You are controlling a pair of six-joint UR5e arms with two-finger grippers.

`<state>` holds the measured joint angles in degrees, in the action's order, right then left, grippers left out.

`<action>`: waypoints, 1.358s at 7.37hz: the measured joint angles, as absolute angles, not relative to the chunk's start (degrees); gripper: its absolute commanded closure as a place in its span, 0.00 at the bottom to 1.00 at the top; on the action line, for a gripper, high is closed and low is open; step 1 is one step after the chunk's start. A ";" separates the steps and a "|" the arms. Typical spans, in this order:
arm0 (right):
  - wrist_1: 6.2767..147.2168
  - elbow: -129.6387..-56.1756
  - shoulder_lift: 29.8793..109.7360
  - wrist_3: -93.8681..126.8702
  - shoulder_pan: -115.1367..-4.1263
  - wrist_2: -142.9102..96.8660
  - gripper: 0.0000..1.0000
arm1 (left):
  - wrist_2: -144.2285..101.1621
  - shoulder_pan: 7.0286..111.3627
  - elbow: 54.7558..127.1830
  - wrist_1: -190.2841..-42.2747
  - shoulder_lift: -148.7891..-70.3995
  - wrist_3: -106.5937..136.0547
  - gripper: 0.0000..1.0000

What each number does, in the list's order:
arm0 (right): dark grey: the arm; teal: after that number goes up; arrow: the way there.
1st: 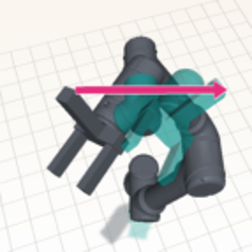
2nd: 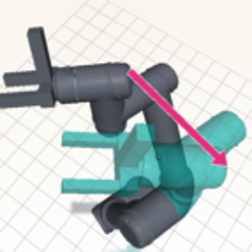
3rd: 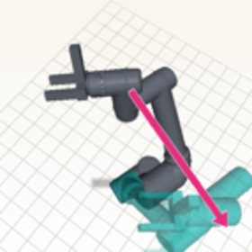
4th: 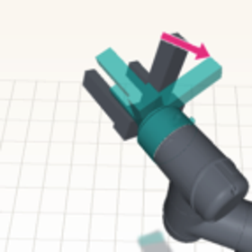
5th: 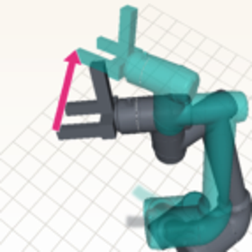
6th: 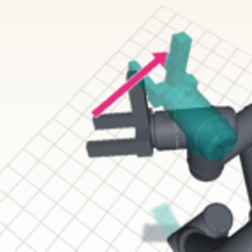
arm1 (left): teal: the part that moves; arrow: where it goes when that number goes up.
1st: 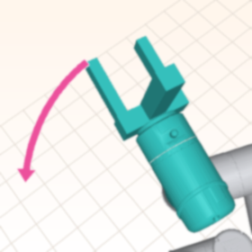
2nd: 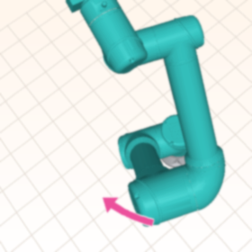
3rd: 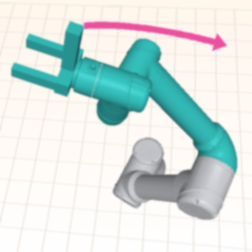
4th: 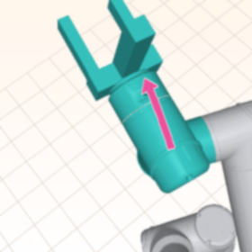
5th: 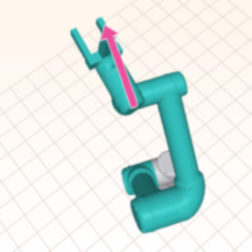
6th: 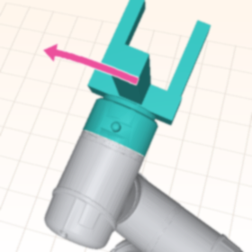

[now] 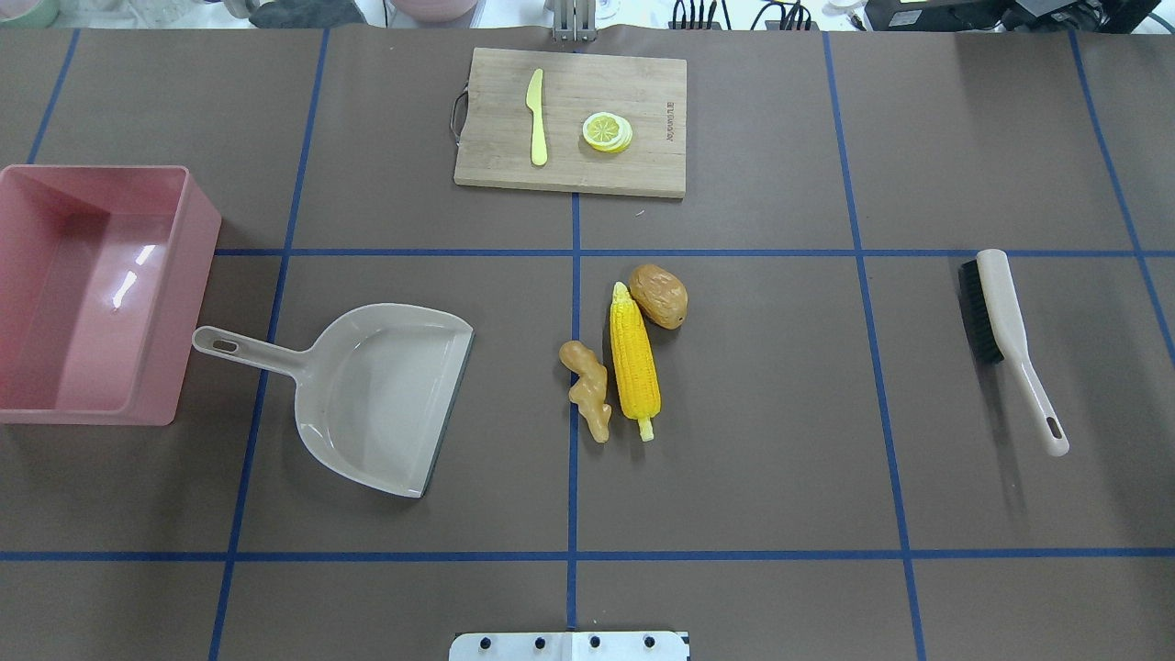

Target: Sweep and dump trash into bin

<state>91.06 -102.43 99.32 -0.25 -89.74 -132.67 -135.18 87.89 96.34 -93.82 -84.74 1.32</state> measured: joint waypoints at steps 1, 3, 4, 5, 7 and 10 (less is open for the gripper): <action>91.06 -102.33 99.32 -0.40 -89.74 -132.62 0.00 | -135.15 87.89 96.33 -93.80 -84.75 1.32 0.01; 91.11 -102.00 99.43 -0.11 -89.76 -132.64 0.00 | -134.98 87.89 96.38 -93.78 -84.80 1.32 0.01; 91.13 -101.76 99.46 0.04 -89.76 -132.75 0.00 | -134.94 87.92 96.55 -93.76 -84.81 1.32 0.01; 91.14 -101.61 99.48 0.11 -89.76 -132.83 0.00 | -134.90 87.95 96.82 -93.72 -84.78 1.32 0.01; 91.14 -101.96 99.48 0.32 -89.77 -133.17 0.00 | -134.78 87.97 97.21 -93.70 -84.67 1.32 0.01; 91.12 -101.89 99.35 0.32 -89.75 -133.57 0.00 | -134.66 87.93 97.76 -93.67 -84.89 1.32 0.01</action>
<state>91.12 -101.89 99.35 0.32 -89.75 -133.57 -134.66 87.93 97.76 -93.67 -84.89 1.32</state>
